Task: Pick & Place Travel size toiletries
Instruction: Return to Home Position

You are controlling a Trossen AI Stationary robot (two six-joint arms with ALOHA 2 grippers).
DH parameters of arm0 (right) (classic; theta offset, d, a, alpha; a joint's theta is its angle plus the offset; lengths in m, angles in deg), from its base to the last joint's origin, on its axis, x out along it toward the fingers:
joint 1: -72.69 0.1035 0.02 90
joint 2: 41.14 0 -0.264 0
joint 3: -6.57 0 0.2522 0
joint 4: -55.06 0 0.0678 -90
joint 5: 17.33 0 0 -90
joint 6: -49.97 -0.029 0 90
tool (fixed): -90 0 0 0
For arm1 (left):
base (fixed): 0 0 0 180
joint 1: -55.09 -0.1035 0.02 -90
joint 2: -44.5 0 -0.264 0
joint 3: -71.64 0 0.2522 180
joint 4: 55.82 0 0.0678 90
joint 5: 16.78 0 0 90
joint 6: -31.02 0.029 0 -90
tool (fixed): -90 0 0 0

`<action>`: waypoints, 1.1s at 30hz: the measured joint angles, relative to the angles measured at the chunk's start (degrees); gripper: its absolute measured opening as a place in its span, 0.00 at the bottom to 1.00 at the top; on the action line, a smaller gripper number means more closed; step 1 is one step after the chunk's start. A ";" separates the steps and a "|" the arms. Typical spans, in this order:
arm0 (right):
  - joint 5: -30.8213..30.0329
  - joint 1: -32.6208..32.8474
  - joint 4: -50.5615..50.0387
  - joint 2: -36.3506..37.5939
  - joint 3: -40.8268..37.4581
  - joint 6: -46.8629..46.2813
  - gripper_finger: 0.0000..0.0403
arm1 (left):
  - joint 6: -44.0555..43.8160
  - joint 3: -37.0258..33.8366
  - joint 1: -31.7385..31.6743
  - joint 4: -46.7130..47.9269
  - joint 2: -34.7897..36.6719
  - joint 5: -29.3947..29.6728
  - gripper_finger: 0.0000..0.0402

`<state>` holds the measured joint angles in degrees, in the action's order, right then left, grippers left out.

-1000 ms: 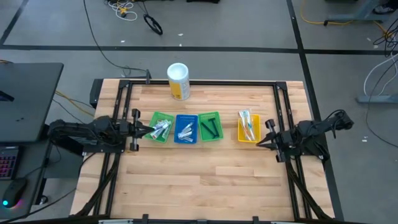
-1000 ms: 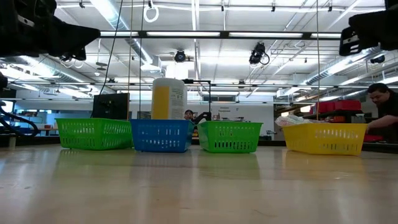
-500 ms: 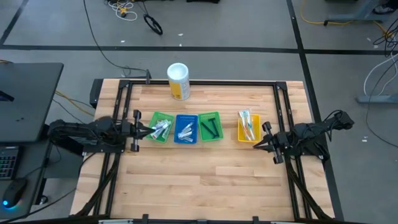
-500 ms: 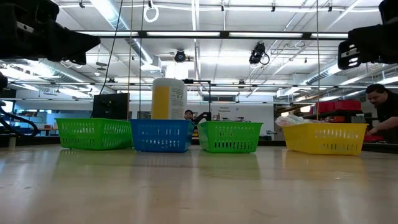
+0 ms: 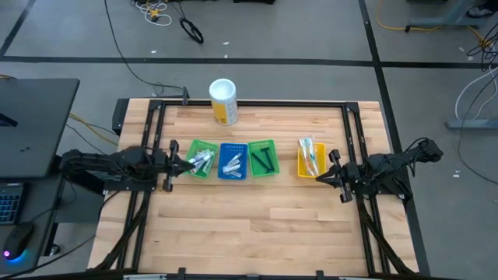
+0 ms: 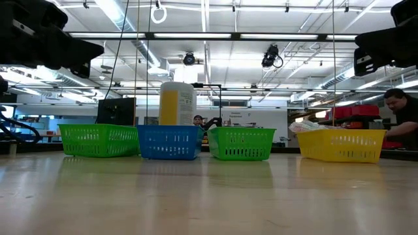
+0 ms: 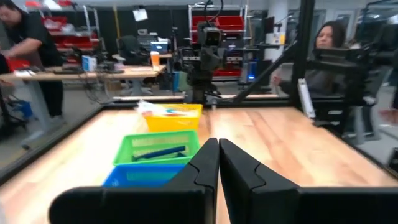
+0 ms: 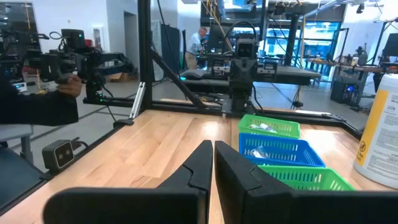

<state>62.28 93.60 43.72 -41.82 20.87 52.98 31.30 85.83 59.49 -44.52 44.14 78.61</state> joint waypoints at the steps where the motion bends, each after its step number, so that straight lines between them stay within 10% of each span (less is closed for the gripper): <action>1: 0.00 0.00 0.00 0.00 0.00 0.00 0.06 | -0.64 0.00 0.00 0.08 0.00 -0.62 0.05; 33: 0.00 0.00 -0.04 -0.02 0.02 0.01 0.06 | -0.06 -0.07 0.01 0.07 0.00 -1.37 0.05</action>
<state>62.28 93.60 43.67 -41.85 20.88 52.98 31.23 85.76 59.50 -44.45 44.14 77.24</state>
